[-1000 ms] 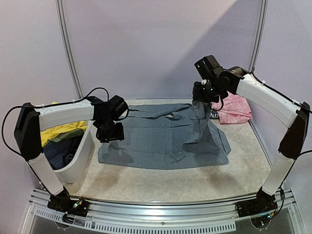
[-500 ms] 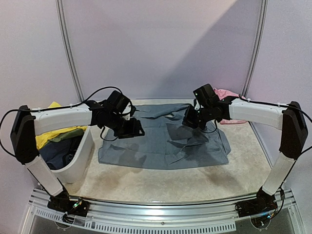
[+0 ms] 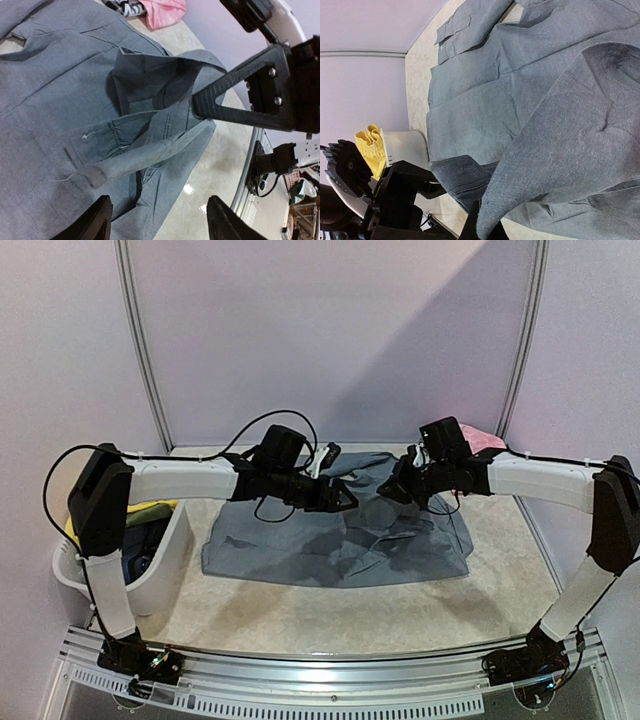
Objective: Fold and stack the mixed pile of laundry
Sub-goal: Fold the flattened shirt at the center of the board.
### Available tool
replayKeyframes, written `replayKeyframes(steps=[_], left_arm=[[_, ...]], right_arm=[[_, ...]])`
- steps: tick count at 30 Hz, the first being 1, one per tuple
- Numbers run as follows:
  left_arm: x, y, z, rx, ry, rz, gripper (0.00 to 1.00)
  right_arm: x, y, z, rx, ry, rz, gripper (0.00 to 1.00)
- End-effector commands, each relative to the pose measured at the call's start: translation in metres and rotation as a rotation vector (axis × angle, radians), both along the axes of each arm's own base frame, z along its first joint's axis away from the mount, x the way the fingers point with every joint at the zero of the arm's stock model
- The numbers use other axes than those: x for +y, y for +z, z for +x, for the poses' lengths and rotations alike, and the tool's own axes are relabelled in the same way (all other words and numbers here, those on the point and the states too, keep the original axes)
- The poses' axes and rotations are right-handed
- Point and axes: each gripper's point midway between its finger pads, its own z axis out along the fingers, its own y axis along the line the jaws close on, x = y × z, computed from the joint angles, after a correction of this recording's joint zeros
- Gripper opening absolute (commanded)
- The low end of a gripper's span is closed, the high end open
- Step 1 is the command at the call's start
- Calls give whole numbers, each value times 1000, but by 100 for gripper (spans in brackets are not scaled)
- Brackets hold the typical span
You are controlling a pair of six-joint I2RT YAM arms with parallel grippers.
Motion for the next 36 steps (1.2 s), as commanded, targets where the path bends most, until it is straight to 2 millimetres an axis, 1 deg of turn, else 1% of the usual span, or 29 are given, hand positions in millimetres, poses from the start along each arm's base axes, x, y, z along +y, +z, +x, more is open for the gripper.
replayKeyframes(steps=[1, 3, 6, 12, 14, 15, 19, 20, 22, 26, 30, 33, 34, 35, 36], left_arm=[[-14, 0, 2, -85, -124, -48, 65], [-13, -1, 5, -100, -127, -41, 65], [-5, 0, 10, -128, -128, -29, 66], [13, -8, 7, -193, -201, 22, 66], [18, -5, 3, -236, -237, 14, 66], [20, 0, 4, -270, -244, -4, 67], [30, 3, 7, -296, -262, -22, 67], [30, 3, 6, -294, -275, -32, 68], [25, 11, 6, -323, -301, -78, 68], [14, 22, 2, -321, -339, -164, 68], [9, 29, -1, -339, -362, -209, 67], [6, 31, -4, -325, -384, -228, 61], [6, 31, -6, -318, -389, -234, 56], [4, 32, -7, -311, -393, -244, 50], [3, 33, -8, -305, -397, -256, 36]], right_arm=[[11, 35, -7, -55, 87, 49, 0], [14, 37, -10, -54, 112, 59, 0], [14, 38, -13, -47, 128, 54, 0], [19, 47, -18, -48, 186, 56, 0], [21, 49, -21, -50, 215, 48, 0], [21, 49, -22, -51, 228, 43, 0], [23, 49, -25, -45, 271, 27, 0], [24, 49, -26, -48, 282, 27, 0], [25, 48, -28, -42, 294, 29, 0], [27, 46, -28, -31, 307, 30, 0], [30, 45, -27, -25, 326, 32, 0], [31, 45, -27, -24, 332, 32, 0], [32, 45, -27, -25, 334, 31, 0], [32, 45, -27, -26, 335, 32, 0], [32, 45, -27, -25, 336, 32, 0]])
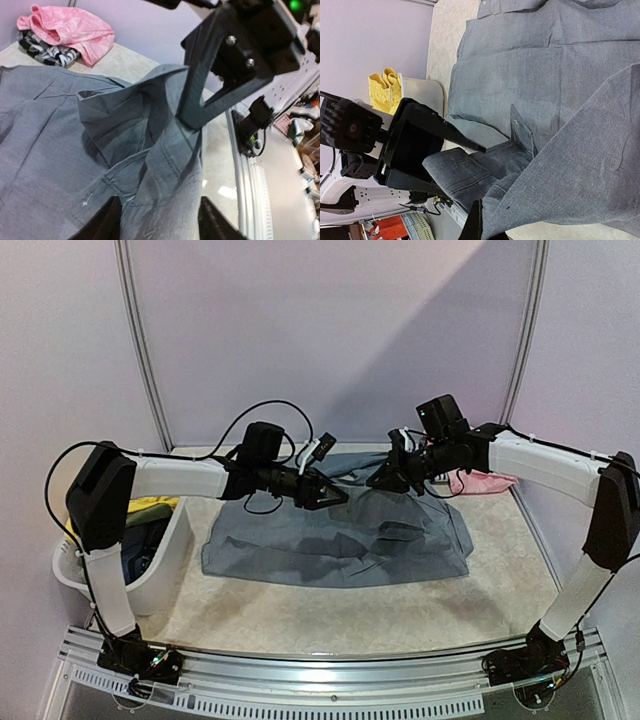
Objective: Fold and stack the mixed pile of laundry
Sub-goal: Fold the flattened shirt at the center of the board.
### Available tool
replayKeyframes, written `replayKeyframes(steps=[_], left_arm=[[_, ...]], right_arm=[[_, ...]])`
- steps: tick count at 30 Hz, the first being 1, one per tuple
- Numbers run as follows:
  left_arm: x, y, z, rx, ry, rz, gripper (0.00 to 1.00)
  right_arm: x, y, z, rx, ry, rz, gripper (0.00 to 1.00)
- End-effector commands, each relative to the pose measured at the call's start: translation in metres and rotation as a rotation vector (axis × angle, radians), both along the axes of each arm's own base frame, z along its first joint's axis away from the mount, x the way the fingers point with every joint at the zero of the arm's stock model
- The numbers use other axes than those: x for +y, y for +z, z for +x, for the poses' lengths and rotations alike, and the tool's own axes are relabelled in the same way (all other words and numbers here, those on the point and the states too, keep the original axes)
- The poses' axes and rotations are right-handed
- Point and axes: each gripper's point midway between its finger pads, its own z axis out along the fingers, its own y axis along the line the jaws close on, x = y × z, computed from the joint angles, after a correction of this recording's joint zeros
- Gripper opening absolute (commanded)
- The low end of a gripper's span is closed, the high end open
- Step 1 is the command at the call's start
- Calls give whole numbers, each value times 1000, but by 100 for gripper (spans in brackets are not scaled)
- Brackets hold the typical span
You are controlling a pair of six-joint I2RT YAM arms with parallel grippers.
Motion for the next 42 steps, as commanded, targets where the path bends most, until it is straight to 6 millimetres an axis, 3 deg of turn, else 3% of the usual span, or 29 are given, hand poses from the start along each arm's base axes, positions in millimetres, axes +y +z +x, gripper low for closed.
replayKeyframes(steps=[1, 3, 5, 6, 9, 11, 13, 16, 20, 24, 28, 35, 38, 42], left_arm=[[-9, 8, -8, 15, -60, -58, 23], [-9, 10, -12, 32, -64, -62, 0], [-7, 14, -11, 71, -32, -67, 0], [-5, 16, -10, 98, -9, -64, 0], [-1, 27, -9, 188, 71, -48, 0], [0, 39, -12, 266, 117, -42, 0], [1, 52, -14, 354, 181, -30, 0], [8, 57, -19, 508, 286, 51, 0], [18, 54, -31, 723, 369, 155, 0], [25, 53, -38, 895, 442, 169, 0], [22, 65, -40, 1001, 471, 113, 0], [15, 114, -43, 1089, 456, 9, 0], [19, 125, -50, 1103, 446, -4, 0], [44, 114, -65, 1067, 468, 91, 0]], right_arm=[[6, 2, 0, 0, 33, 2, 0], [6, 2, 1, -4, 30, 0, 0], [5, 2, 3, -9, 24, -5, 0], [4, 3, 4, -11, 21, -10, 5], [-7, 4, 9, -24, 2, -55, 38], [-22, 3, 13, -40, -22, -103, 51], [-39, -1, 16, -48, -47, -148, 60], [-71, -7, 14, -64, -95, -231, 64], [-105, -24, 1, -85, -118, -376, 65], [-118, -52, -15, -38, -117, -435, 61], [-115, -75, -21, 4, -119, -410, 52], [-108, -109, -12, 57, -87, -438, 41], [-106, -114, -8, 66, -65, -459, 38], [-102, -91, -5, 4, -57, -420, 38]])
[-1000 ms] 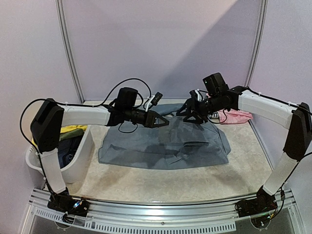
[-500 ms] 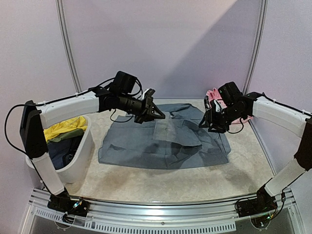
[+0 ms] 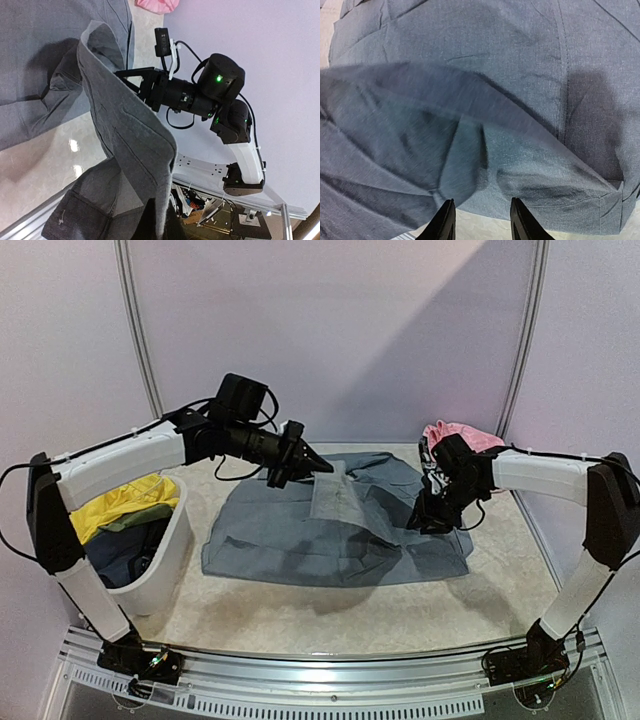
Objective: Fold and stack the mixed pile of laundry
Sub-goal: Fold the flattened shirt at the center of the board.
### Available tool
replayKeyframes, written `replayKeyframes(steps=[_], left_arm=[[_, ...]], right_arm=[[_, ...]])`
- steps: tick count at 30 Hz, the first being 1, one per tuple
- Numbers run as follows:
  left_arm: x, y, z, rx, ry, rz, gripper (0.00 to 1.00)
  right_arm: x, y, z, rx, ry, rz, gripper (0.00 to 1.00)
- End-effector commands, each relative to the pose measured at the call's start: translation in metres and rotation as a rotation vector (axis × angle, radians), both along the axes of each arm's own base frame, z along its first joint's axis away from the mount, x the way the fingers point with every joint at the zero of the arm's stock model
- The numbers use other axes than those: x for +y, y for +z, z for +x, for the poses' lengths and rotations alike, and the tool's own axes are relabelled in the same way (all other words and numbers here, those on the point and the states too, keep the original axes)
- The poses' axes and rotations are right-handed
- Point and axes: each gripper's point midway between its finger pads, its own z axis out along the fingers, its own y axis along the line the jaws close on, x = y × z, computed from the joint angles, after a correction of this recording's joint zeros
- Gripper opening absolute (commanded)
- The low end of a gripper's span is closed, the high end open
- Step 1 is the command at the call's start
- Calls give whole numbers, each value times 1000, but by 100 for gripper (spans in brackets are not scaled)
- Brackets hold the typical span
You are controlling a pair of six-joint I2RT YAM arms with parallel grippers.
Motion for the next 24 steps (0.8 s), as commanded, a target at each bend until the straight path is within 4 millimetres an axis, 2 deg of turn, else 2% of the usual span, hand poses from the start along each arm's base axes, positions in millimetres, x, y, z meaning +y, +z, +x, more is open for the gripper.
replayKeyframes(steps=[1, 4, 7, 10, 14, 19, 24], left_arm=[[31, 5, -26, 9, -33, 77, 0], [65, -18, -30, 16, -7, 176, 0], [86, -35, -26, 5, 10, 225, 0], [93, -46, -25, -44, -28, 275, 0], [108, -59, -17, -185, -122, 438, 0], [122, -66, -7, -297, -226, 592, 0], [132, -92, -13, -332, -328, 667, 0]], right_arm=[[9, 35, 9, -100, 44, 45, 38], [12, 44, 2, -97, 76, 77, 38], [20, 55, -6, -108, 114, 145, 39], [26, 67, -11, -128, 133, 204, 39], [31, 80, -13, -152, 139, 255, 41], [32, 79, -12, -143, 121, 268, 41], [33, 74, -5, -141, 104, 254, 41]])
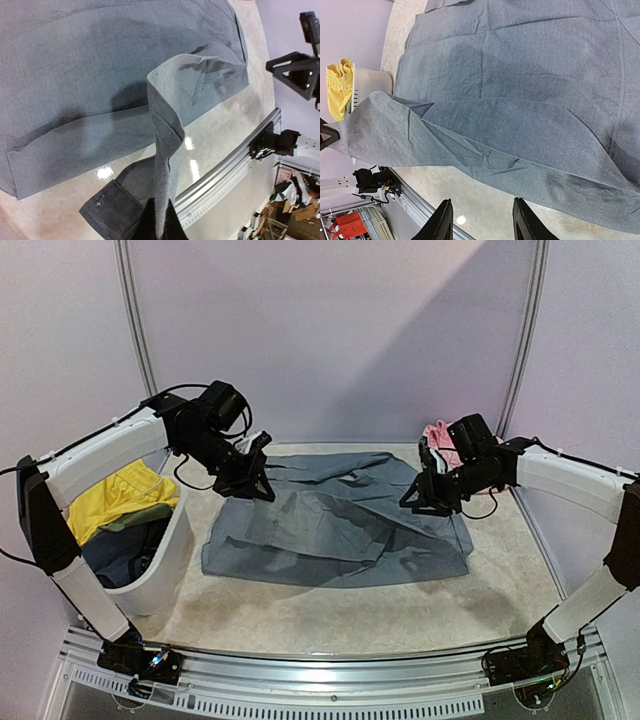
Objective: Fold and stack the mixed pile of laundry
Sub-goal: Fold the flattened shirt at the center of the board.
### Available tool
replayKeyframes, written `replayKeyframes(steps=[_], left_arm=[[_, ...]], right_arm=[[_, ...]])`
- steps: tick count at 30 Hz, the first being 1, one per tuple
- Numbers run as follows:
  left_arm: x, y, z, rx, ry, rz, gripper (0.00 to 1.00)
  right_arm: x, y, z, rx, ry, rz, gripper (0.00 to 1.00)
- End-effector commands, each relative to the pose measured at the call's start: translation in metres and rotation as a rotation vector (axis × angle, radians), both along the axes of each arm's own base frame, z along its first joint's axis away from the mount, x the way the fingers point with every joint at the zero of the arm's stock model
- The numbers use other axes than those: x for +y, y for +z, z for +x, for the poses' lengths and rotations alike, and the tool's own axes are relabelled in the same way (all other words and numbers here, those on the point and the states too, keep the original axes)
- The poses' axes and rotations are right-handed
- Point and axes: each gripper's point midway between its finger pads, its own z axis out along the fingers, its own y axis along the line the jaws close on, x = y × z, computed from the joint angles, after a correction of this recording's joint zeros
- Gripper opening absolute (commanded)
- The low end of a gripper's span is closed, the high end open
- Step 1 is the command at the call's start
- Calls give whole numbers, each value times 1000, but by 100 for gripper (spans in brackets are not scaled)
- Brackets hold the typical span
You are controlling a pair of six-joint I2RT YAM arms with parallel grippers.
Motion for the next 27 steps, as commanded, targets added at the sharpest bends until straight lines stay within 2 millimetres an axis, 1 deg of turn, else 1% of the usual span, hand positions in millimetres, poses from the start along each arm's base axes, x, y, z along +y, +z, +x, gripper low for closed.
replayKeyframes(steps=[1, 5, 8, 12, 16, 18, 24, 27], left_arm=[[24, -37, -12, -24, -121, 163, 0], [33, -57, -18, -44, -140, 195, 0], [39, -70, -19, -69, -132, 207, 0], [43, -89, -15, -77, -116, 243, 0], [43, -105, -5, -88, -77, 255, 0], [43, -107, 3, -117, -56, 267, 0], [42, -89, 31, -289, -48, 277, 0], [41, -88, 42, -331, -68, 303, 0]], right_arm=[[4, -4, 7, 1, -11, 0, 41], [7, -13, 21, 9, -25, -22, 41], [14, -20, 28, 26, -18, -20, 41], [22, -36, 33, 67, 0, -9, 41], [25, -53, 31, 111, 19, -11, 41], [26, -60, 30, 126, 27, -13, 40], [25, -71, 25, 146, 40, -28, 40], [24, -73, 24, 151, 42, -30, 40]])
